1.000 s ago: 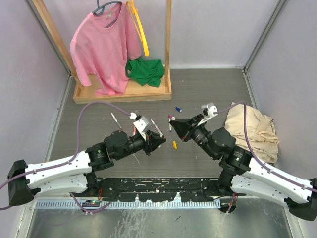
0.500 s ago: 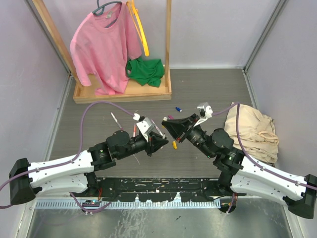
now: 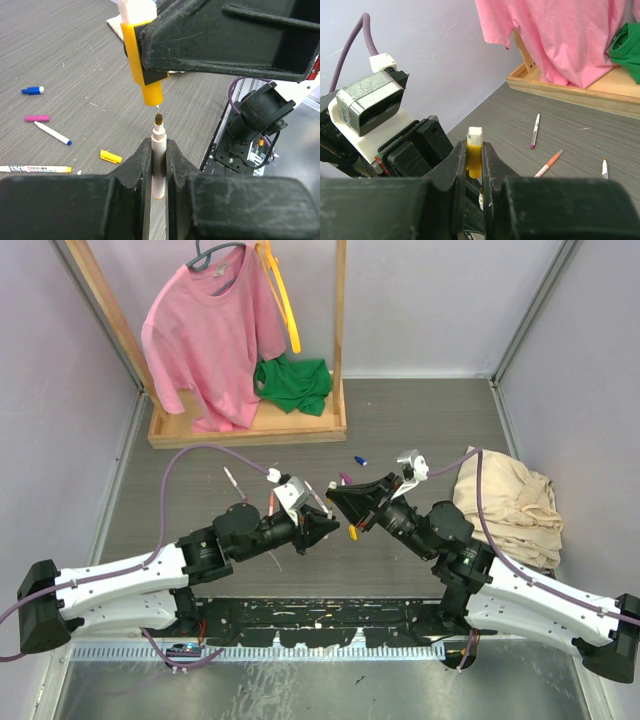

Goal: Insert the pens into the pen caps
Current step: Insert the pen cap onto the pen.

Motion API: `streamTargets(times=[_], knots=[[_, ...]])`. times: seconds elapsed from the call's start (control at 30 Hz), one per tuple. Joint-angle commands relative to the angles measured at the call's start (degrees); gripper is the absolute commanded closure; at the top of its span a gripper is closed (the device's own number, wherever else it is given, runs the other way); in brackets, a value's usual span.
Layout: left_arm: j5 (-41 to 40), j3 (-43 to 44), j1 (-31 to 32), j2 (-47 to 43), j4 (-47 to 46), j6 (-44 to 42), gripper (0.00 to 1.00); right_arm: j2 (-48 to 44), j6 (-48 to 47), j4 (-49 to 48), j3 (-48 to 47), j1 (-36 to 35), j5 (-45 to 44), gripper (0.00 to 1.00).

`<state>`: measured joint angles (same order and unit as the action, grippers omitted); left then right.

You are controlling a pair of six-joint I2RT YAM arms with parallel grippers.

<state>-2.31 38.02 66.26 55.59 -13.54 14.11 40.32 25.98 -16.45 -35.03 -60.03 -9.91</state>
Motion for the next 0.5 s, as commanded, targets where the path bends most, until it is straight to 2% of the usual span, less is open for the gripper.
streamTargets(times=[0.0, 0.47], knots=[[-0.9, 0.0, 0.0, -1.5, -4.8, -0.3, 1.0, -1.5, -1.2, -1.2, -0.6, 0.0, 0.4, 1.0], [-1.2, -0.1, 0.0, -1.6, -5.1, -0.2, 1.0, -2.5, -1.8, 0.6, -0.3, 0.0, 0.2, 1.0]])
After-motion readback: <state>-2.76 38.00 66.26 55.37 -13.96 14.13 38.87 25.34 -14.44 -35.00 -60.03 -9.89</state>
